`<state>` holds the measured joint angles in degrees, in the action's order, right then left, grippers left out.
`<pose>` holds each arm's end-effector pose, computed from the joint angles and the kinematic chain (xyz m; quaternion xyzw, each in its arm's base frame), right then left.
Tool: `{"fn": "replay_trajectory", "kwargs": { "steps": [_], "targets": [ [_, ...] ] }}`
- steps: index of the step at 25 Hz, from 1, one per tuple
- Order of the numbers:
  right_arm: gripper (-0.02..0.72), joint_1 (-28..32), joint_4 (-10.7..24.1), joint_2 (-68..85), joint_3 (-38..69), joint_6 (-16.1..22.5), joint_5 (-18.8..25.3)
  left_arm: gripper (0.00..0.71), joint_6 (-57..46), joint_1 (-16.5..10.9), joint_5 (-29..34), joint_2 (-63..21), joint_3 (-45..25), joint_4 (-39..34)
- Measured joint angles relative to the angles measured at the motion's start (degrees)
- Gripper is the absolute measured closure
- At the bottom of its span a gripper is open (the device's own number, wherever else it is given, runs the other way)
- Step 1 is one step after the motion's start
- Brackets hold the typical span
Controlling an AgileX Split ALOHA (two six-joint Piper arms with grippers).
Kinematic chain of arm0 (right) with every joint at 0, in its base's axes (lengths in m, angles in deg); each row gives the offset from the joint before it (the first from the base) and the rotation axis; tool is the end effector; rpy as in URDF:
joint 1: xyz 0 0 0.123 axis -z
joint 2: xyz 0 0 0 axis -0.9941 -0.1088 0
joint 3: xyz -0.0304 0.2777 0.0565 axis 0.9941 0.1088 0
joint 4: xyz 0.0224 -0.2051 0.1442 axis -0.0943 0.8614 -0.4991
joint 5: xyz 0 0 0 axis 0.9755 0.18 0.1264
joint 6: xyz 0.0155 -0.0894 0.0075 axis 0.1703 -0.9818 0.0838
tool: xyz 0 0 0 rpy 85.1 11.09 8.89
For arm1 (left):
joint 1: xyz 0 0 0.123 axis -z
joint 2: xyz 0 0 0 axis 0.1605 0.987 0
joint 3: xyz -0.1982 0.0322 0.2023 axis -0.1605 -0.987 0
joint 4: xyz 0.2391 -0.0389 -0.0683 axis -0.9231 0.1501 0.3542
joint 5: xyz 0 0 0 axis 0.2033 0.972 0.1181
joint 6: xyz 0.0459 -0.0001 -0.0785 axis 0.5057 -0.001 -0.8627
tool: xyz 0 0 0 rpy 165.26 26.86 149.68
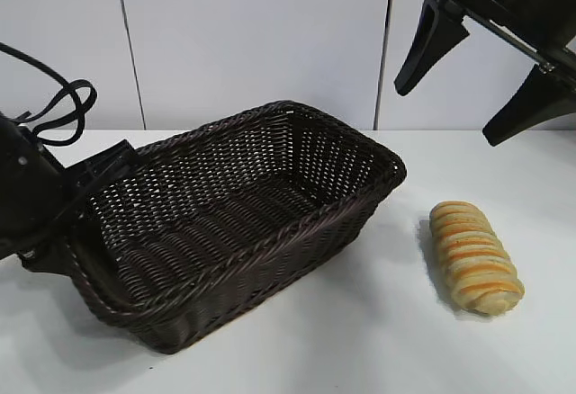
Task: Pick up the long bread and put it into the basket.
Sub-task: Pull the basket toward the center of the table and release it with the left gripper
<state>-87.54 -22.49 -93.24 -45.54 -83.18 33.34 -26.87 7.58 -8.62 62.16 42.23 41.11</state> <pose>0.3389 0.0624 0.2651 -0.0186 0.9634 0.2339 0.1299 0.3022 -0.1185 0.1680 -0.1971 0.9499 -0.2213 0.0992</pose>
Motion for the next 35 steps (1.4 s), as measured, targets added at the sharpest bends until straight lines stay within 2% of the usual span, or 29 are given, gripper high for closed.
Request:
{"fn": "replay_trajectory", "kwargs": {
  "steps": [4, 7, 11, 14, 19, 28, 35],
  "targets": [
    [0.009, 0.0, 0.1, 0.0, 0.0, -0.1, 0.0, 0.611, 6.9, -2.6, 9.1, 0.0, 8.8, -1.8],
    [0.009, 0.0, 0.2, 0.0, 0.0, -0.1, 0.2, 0.611, 8.7, -4.0, 17.0, 1.2, 16.4, -6.1],
    [0.009, -0.2, 0.0, 0.0, 0.0, -0.1, 0.3, 0.611, 10.7, -4.3, 26.5, 5.9, 26.0, -11.8],
    [0.009, -0.2, 0.2, 0.0, 0.0, -0.1, 0.2, 0.611, 12.6, -3.8, 31.1, 10.5, 32.0, -12.9],
    [0.009, -0.2, 0.2, 0.0, 0.0, -0.1, 0.2, 0.611, 12.9, -2.9, 33.2, 16.4, 38.3, -12.9],
    [0.009, -0.2, 0.2, 0.0, 0.0, -0.1, 0.2, 0.611, 13.0, -2.9, 32.0, 25.1, 38.9, -10.3],
    [0.009, -0.2, 0.2, 0.0, 0.0, -0.1, 0.0, 0.599, 13.0, -2.9, 30.4, 25.4, 38.9, -9.4]
  ]
}}
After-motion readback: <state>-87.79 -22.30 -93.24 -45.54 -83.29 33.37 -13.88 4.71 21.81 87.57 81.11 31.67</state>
